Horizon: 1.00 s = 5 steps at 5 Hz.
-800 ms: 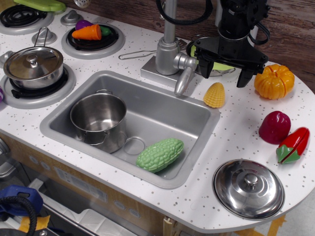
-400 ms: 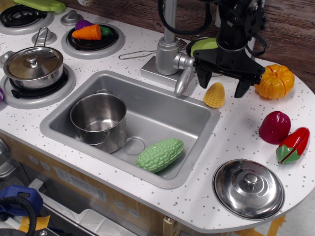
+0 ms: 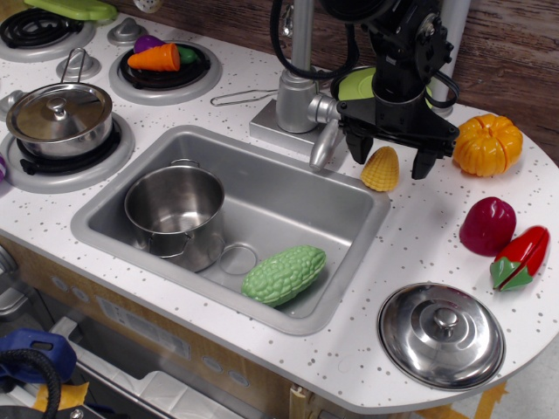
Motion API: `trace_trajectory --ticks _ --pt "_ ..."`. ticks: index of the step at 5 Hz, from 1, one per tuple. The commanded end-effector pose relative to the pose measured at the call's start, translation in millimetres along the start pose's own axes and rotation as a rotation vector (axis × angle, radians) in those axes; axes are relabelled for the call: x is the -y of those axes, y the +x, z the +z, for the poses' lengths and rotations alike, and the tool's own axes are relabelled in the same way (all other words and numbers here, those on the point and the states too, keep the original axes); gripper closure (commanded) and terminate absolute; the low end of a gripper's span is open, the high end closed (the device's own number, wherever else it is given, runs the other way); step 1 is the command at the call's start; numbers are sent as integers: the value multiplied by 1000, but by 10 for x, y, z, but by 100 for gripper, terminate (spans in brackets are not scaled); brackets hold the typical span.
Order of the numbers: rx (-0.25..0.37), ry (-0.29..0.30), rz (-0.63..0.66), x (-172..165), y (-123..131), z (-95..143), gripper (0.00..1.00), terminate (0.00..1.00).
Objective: Put corn in pot which is in sink
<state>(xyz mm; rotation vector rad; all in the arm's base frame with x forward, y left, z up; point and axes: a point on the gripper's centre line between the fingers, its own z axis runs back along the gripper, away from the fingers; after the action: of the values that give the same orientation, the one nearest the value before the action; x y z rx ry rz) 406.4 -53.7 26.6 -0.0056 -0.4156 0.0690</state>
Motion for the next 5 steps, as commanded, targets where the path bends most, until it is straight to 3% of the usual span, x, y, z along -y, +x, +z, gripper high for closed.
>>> trace_trajectory --ticks 1,2,3,5 --pt "48 -57 24 -92 105 -19 0 0" --pt "63 -53 46 -77 101 -68 100 0" --pt "59 -52 42 -82 107 -57 100 0" --pt "24 104 -33 -137 149 367 100 0"
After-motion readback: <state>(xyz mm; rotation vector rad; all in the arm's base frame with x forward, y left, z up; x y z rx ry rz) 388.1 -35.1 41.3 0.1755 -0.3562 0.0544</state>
